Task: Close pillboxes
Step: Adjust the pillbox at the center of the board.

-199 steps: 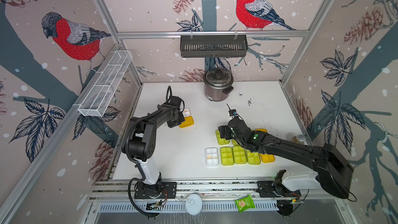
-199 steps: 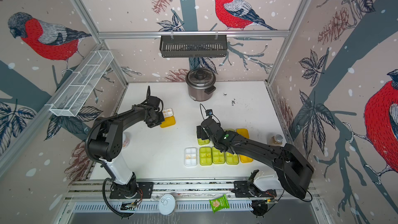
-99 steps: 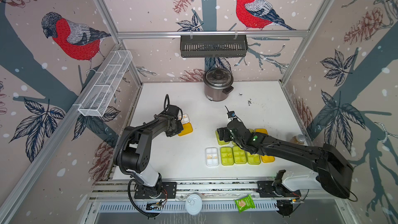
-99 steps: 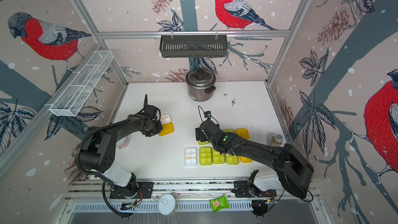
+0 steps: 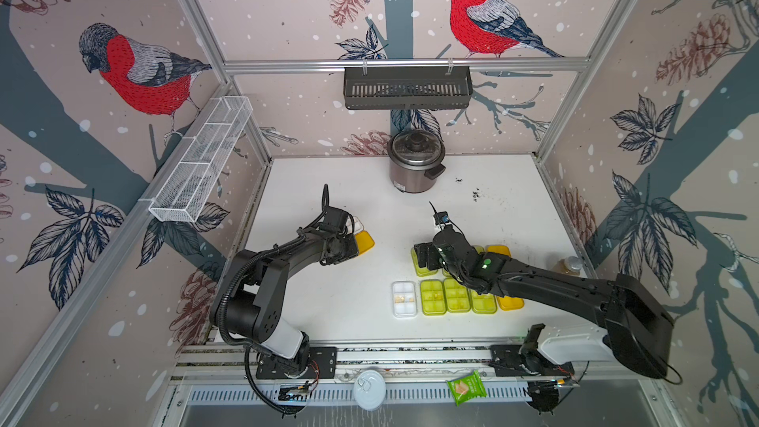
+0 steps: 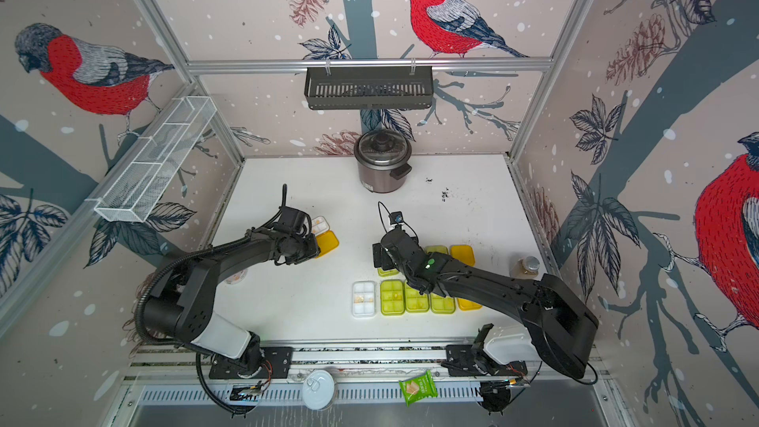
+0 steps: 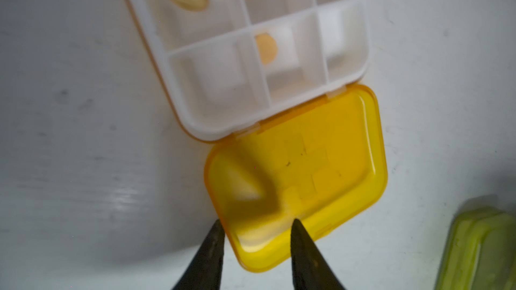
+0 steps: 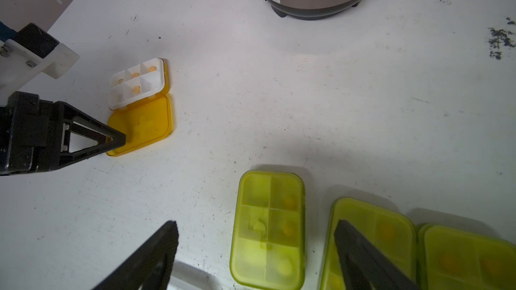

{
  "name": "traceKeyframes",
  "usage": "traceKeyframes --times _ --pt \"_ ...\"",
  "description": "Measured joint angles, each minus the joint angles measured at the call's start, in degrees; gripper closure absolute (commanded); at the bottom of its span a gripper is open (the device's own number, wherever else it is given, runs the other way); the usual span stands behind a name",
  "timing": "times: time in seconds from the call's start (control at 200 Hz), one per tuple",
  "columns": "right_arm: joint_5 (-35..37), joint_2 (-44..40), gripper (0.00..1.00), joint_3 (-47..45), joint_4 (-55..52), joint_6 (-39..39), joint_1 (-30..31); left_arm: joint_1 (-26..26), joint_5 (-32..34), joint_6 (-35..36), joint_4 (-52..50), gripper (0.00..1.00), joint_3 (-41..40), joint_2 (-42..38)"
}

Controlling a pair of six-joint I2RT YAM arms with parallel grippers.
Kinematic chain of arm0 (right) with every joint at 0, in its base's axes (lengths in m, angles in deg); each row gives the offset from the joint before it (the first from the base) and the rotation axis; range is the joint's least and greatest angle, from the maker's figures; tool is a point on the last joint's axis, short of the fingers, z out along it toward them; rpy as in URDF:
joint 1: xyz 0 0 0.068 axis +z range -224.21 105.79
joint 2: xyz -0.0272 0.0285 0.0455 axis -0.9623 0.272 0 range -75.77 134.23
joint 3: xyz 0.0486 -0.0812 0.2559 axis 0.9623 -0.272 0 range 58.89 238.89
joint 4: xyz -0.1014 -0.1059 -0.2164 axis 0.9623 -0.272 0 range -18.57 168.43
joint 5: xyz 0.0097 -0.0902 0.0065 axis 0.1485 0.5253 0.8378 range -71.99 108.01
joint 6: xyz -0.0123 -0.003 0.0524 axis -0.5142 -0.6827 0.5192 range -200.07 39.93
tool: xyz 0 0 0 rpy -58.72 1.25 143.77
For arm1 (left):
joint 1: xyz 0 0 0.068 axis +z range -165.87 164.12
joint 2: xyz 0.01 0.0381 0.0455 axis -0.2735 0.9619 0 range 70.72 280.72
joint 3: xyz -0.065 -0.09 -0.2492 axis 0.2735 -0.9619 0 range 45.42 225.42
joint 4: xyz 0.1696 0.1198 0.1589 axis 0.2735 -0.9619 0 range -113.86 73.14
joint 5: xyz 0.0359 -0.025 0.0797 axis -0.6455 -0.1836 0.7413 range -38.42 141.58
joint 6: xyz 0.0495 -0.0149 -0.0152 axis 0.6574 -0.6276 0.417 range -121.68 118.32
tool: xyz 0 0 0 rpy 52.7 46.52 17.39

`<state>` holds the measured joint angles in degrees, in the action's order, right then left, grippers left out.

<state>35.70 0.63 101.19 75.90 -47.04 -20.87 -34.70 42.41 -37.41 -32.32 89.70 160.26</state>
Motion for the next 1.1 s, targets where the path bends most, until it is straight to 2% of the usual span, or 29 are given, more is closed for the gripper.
traceKeyframes --times 0.17,0.375,0.475,0.61,0.72,0.85,1.011,1.101 --pt "0.37 0.20 0.11 0.11 -0.02 -0.02 -0.02 -3.17 -1.57 -0.02 0.68 0.60 4.50 4.46" --pt "0.42 0.85 0.10 0.44 -0.09 -0.02 -0.55 -8.33 -2.69 1.29 -0.74 0.60 16.63 13.81" --pt "0.44 1.20 0.10 1.29 -0.44 -0.02 -0.92 -9.20 -3.04 1.75 -1.79 0.60 21.88 16.90" --pt "0.55 1.33 0.10 2.75 -0.98 -0.04 -1.27 -9.20 -3.39 3.26 -3.98 0.60 25.83 17.27" --pt "0.13 2.80 0.09 5.09 -2.27 -0.33 -1.55 -9.11 -3.91 4.68 -5.97 0.60 27.47 14.29" --pt "-1.44 6.34 0.08 9.42 -3.89 -0.66 -1.79 -5.51 -4.07 5.73 -6.05 0.59 26.95 8.41" --pt "-2.34 12.63 0.08 16.24 -5.53 -0.15 -3.26 3.06 -1.07 5.05 -4.17 0.48 23.89 1.22" --pt "-2.62 16.37 0.08 19.61 -5.92 -0.04 -4.28 5.73 -0.72 4.61 -3.63 0.43 24.30 0.15"
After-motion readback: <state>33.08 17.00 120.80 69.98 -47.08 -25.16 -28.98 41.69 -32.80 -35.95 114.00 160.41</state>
